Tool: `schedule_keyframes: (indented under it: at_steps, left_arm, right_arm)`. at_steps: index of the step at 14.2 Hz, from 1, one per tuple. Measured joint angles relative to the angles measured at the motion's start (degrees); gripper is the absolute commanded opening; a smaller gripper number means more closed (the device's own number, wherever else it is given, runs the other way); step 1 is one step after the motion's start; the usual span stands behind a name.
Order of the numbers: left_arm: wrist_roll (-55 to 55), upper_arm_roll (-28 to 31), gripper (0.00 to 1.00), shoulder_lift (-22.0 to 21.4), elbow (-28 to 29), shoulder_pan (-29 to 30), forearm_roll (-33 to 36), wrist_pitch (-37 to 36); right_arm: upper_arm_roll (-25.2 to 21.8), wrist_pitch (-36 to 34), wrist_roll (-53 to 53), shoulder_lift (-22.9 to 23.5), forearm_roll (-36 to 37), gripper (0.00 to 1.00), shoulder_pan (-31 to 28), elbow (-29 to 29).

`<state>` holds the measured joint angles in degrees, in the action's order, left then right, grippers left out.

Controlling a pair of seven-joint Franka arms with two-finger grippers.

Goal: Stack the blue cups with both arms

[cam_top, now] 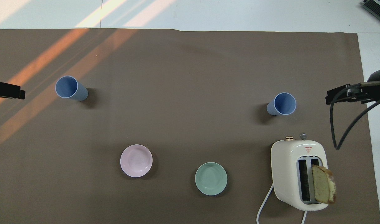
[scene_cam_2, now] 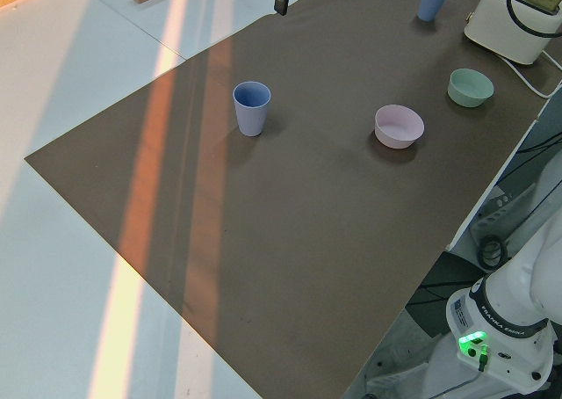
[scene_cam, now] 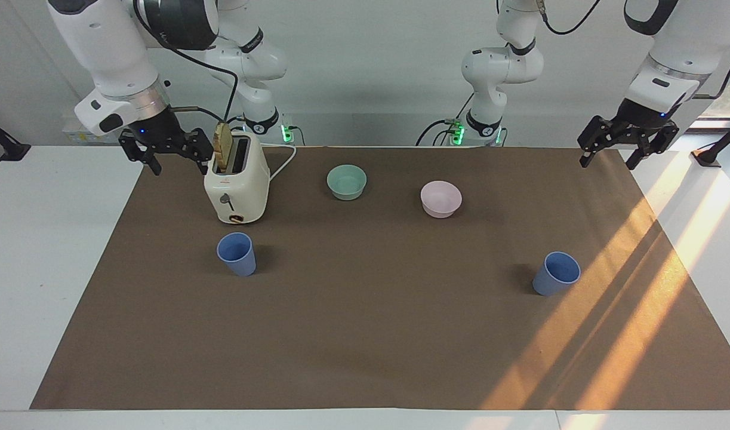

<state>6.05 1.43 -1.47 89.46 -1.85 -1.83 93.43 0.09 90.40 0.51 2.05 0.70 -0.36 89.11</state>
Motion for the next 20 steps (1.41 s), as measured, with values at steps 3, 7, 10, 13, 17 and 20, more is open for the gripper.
schedule_keyframes:
  at_steps: [3, 7, 10, 13, 17, 20]
  left_arm:
    - [0.1, 0.1, 1.0, 0.2, 0.1, 0.0, 0.0, 0.0]
    - [0.2, 0.1, 1.0, 0.2, 0.1, 0.0, 0.0, 0.2]
    - [0.2, 0.1, 1.0, 0.3, 0.1, 0.0, 0.0, 0.2]
    - [0.2, 0.0, 1.0, 0.7, 0.1, 0.0, 0.0, 0.2]
    - [0.2, 0.0, 1.0, 0.7, 0.1, 0.0, 0.0, 0.2]
    - [0.2, 0.0, 1.0, 0.7, 0.2, 0.0, 0.0, 0.2]
  right_arm:
    - [0.0, 0.0, 0.0, 0.0, 0.0, 1.0, 0.0, 0.0]
    - [0.0, 0.0, 0.0, 0.0, 0.0, 1.0, 0.0, 0.0]
    - [0.0, 0.0, 0.0, 0.0, 0.0, 1.0, 0.0, 0.0]
    - [-0.7, 0.0, -0.1, 0.0, 0.0, 1.0, -0.2, 0.0]
    - [-0.7, 1.5, -0.1, 0.0, 0.0, 1.0, -0.3, 0.1]
    - [-0.7, 2.6, -0.1, 0.0, 0.0, 1.0, -0.3, 0.3]
